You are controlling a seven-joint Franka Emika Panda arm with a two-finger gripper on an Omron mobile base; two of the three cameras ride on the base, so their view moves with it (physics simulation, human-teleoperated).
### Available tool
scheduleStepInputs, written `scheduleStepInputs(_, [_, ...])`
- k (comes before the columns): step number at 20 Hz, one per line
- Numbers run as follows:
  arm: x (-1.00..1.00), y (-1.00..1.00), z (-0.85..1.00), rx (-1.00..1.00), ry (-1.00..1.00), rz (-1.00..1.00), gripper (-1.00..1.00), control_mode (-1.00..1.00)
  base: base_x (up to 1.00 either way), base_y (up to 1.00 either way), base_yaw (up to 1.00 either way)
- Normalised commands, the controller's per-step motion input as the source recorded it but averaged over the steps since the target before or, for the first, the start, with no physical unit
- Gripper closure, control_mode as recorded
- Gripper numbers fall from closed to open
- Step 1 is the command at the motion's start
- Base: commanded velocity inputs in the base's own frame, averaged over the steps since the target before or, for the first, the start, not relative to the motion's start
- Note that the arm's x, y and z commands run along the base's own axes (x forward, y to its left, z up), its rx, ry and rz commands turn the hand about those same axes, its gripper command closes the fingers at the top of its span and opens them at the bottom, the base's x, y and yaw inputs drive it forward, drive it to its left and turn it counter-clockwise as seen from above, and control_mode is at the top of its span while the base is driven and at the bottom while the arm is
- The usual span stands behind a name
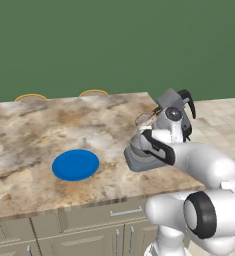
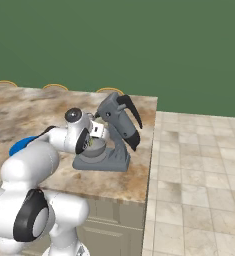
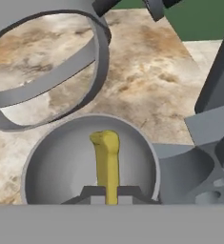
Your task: Add butter and sugar cubes to the stand mixer bowl and then turn on the stand mixer to begin making frosting.
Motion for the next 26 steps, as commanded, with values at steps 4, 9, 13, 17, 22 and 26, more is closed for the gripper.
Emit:
scheduleStepInputs(4, [0.12, 0.11, -0.01, 0.0, 0.0, 0.03, 1.0, -1.0, 0.0, 0.0, 0.0])
scheduleStepInputs(9, [0.0, 0.0, -0.23, 0.0, 0.0, 0.08, 1.0, -1.0, 0.0, 0.0, 0.0])
scheduleStepInputs(13, [0.0, 0.03, -0.3, 0.0, 0.0, 0.07, 1.0, -1.0, 0.0, 0.0, 0.0])
scheduleStepInputs(17, [0.0, 0.1, -0.3, 0.0, 0.0, 0.05, 1.0, -1.0, 0.0, 0.0, 0.0])
scheduleStepInputs(22, [0.0, 0.09, -0.22, 0.0, 0.0, 0.04, 1.0, -1.0, 0.0, 0.0, 0.0])
scheduleStepInputs(26, [0.0, 0.03, -0.1, 0.0, 0.0, 0.02, 1.0, -1.0, 0.0, 0.0, 0.0])
